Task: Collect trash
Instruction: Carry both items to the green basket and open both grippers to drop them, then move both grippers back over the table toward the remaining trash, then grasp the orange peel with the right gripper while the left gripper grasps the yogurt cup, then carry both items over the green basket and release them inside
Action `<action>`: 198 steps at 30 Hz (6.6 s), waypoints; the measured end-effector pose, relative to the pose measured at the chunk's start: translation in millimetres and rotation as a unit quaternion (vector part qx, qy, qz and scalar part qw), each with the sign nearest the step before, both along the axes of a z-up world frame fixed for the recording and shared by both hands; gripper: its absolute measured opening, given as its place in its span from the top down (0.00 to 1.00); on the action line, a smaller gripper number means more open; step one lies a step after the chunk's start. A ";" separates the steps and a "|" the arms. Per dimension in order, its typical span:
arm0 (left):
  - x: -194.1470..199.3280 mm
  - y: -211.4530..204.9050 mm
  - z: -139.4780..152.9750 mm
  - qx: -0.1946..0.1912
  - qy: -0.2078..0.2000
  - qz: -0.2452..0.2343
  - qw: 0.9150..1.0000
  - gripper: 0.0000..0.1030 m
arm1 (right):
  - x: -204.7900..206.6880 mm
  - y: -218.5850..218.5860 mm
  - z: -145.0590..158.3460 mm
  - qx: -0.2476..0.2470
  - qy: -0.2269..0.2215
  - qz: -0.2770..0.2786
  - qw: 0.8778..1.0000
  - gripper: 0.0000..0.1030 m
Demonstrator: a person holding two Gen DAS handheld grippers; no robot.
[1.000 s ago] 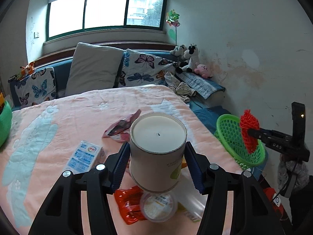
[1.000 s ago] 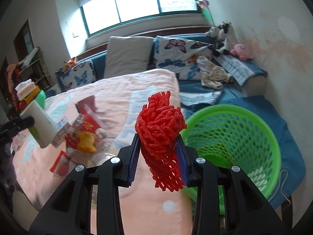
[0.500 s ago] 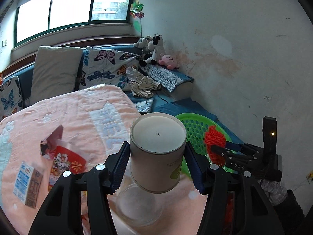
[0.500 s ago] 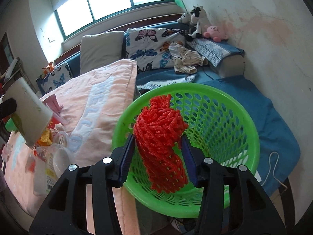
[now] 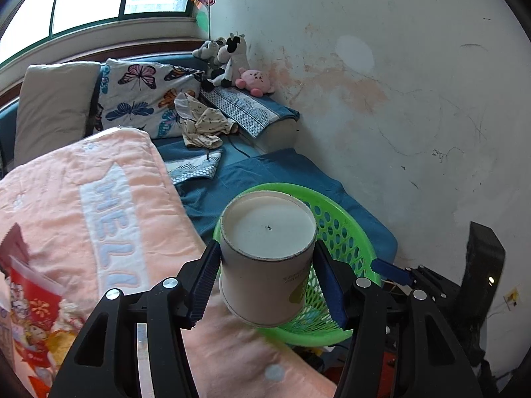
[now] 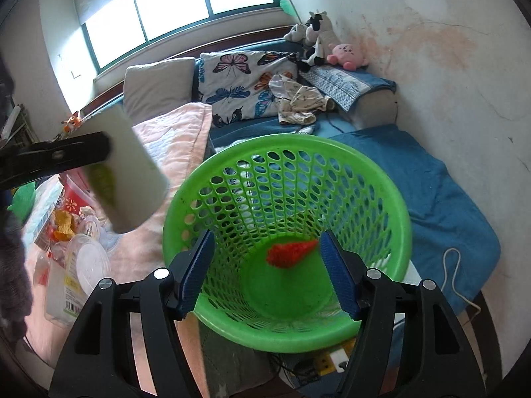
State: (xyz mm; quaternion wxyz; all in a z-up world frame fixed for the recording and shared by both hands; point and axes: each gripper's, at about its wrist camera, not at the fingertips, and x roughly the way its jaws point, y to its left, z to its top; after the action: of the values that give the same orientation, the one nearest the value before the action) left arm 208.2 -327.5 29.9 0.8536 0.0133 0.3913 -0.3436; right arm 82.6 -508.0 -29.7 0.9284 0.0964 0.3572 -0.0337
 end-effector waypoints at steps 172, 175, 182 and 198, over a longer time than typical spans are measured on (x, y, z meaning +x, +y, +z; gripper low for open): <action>-43.8 116.5 -3.1 0.024 0.003 -0.031 0.999 0.39 | 41.1 68.8 27.8 -0.020 -0.008 0.072 0.997 0.61; -36.7 98.3 -3.5 0.029 0.009 -0.036 0.999 0.39 | 41.0 51.4 21.4 -0.014 -0.004 0.051 0.999 0.61; -18.7 54.3 -5.6 0.034 0.027 -0.046 0.998 0.39 | 31.0 21.4 12.7 0.003 0.001 0.026 1.000 0.56; 3.5 -19.2 -28.1 0.046 0.067 -0.057 0.995 0.38 | -10.2 -6.2 13.0 0.004 -0.018 -0.006 1.000 0.43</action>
State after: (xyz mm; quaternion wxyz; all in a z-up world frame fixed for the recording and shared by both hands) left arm 211.7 -346.7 1.8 0.8032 0.0522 0.4615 -0.3731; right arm 72.4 -514.2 -16.7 0.9341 0.1025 0.3401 -0.0360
